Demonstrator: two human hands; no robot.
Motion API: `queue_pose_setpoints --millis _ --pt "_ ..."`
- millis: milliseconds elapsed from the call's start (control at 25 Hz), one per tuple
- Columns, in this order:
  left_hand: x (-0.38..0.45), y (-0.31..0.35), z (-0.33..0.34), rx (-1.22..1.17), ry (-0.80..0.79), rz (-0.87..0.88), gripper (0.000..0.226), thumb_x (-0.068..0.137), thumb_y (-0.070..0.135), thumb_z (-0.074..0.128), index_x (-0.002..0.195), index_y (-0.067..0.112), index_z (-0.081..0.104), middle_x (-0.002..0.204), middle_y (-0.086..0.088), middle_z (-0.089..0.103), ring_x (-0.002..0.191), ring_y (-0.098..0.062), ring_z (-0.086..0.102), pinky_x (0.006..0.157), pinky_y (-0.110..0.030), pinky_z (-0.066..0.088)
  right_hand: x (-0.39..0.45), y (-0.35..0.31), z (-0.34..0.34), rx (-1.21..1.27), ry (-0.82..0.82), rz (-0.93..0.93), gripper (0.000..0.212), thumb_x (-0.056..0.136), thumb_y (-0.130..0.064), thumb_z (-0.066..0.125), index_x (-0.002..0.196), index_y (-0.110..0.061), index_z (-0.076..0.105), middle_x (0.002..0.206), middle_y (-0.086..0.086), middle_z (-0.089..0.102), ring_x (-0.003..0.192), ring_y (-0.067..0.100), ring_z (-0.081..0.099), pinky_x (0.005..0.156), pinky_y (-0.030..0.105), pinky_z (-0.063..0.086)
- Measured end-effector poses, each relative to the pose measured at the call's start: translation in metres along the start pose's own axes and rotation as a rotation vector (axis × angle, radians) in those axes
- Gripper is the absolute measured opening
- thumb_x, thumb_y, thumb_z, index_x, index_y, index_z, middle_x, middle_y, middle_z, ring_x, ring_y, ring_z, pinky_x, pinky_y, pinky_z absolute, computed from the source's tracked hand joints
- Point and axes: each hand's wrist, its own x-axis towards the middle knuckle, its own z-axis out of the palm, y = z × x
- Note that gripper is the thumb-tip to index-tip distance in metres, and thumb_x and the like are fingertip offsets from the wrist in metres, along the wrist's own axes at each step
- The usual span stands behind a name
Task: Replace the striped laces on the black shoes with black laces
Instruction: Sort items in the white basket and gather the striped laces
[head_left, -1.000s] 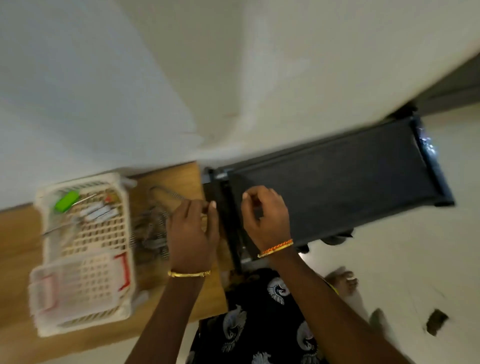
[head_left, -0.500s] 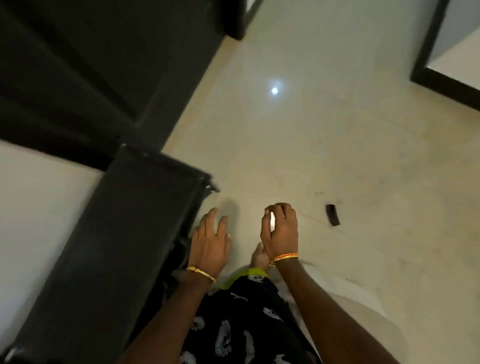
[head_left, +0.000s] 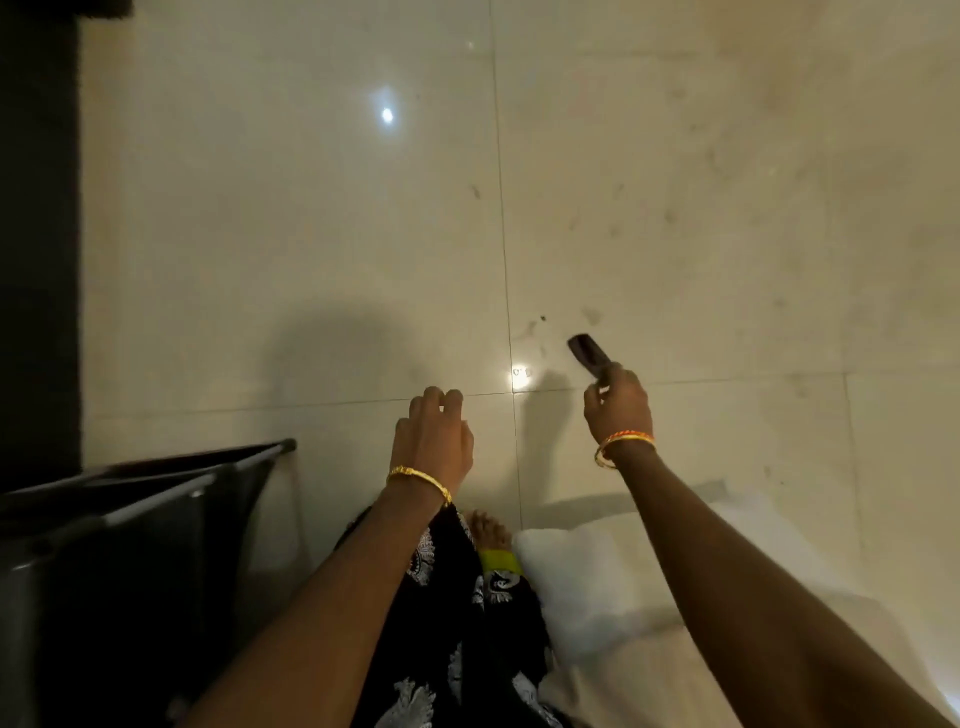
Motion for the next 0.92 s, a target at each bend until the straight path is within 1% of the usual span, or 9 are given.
queue_pose_setpoints --millis 80,240,440,520,600,680,760,840,920 --pt "0.031 -0.008 0.041 0.000 -0.032 0.011 0.033 0.096 0.024 0.043 0.127 0.014 0.045 0.123 -0.008 0.046 0.112 -0.024 0.046 0.083 -0.035 0.044 0.037 0.034 0.035 -0.080 -0.060 0.016 0.032 0.090 -0.004 0.049 0.121 0.003 0.050 0.129 0.023 0.046 0.114 0.039 0.047 0.088 0.041 0.042" --pt "0.081 -0.029 0.105 -0.017 -0.085 0.015 0.029 0.095 0.022 0.046 0.123 0.013 0.049 0.121 -0.008 0.048 0.109 -0.023 0.048 0.080 -0.034 0.043 0.096 0.077 0.094 -0.122 -0.014 0.061 0.043 0.090 -0.002 0.046 0.133 -0.001 0.042 0.140 0.018 0.039 0.124 0.037 0.036 0.095 0.045 0.038" --pt "0.100 -0.042 0.114 -0.088 -0.171 -0.008 0.028 0.095 0.020 0.048 0.120 0.010 0.054 0.122 -0.010 0.050 0.109 -0.025 0.051 0.084 -0.034 0.044 0.106 0.085 0.118 -0.164 0.073 0.202 0.033 0.091 -0.020 0.056 0.121 -0.007 0.056 0.120 0.019 0.052 0.114 0.037 0.042 0.092 0.043 0.035" --pt "0.095 -0.037 0.094 -0.200 -0.203 -0.038 0.023 0.094 0.017 0.050 0.114 0.009 0.057 0.116 -0.011 0.056 0.103 -0.025 0.055 0.083 -0.033 0.047 0.090 0.074 0.107 -0.024 0.041 0.224 0.023 0.088 -0.020 0.059 0.107 -0.008 0.064 0.108 0.016 0.057 0.108 0.035 0.048 0.089 0.039 0.037" --pt "0.083 -0.026 0.064 -0.341 -0.225 -0.077 0.014 0.092 0.015 0.053 0.103 0.011 0.060 0.106 -0.008 0.062 0.093 -0.021 0.057 0.078 -0.027 0.046 0.068 0.052 0.083 0.296 -0.009 0.297 0.006 0.085 -0.016 0.064 0.082 -0.010 0.064 0.084 0.009 0.059 0.088 0.030 0.054 0.076 0.031 0.040" --pt "0.069 -0.010 0.032 -0.518 -0.219 -0.154 0.004 0.091 0.016 0.056 0.093 0.015 0.060 0.092 0.000 0.063 0.083 -0.015 0.056 0.066 -0.015 0.042 0.045 0.025 0.054 0.555 -0.067 0.336 0.022 0.084 -0.009 0.066 0.067 -0.010 0.053 0.065 0.006 0.051 0.071 0.024 0.050 0.069 0.031 0.041" --pt "0.048 0.005 -0.009 -0.676 -0.196 -0.235 0.007 0.090 0.020 0.060 0.096 0.016 0.060 0.089 0.007 0.058 0.084 -0.012 0.054 0.060 -0.009 0.038 0.015 -0.015 0.018 0.742 -0.157 0.339 0.010 0.084 -0.002 0.066 0.078 -0.002 0.058 0.066 0.008 0.056 0.067 0.023 0.054 0.069 0.034 0.051" --pt "0.026 0.019 -0.052 -0.782 -0.170 -0.281 0.023 0.089 0.026 0.063 0.109 0.015 0.060 0.098 0.008 0.054 0.090 -0.011 0.053 0.073 -0.017 0.039 -0.016 -0.059 -0.018 0.927 -0.269 0.341 0.009 0.084 0.002 0.065 0.092 0.001 0.061 0.069 0.011 0.065 0.065 0.019 0.065 0.060 0.028 0.058" --pt "0.001 0.024 -0.093 -0.902 -0.157 -0.327 0.031 0.088 0.030 0.065 0.115 0.015 0.058 0.101 0.007 0.055 0.091 -0.011 0.054 0.078 -0.023 0.041 -0.048 -0.101 -0.051 1.009 -0.390 0.306 0.009 0.084 0.002 0.065 0.091 -0.002 0.061 0.066 0.007 0.070 0.061 0.017 0.069 0.052 0.027 0.056"
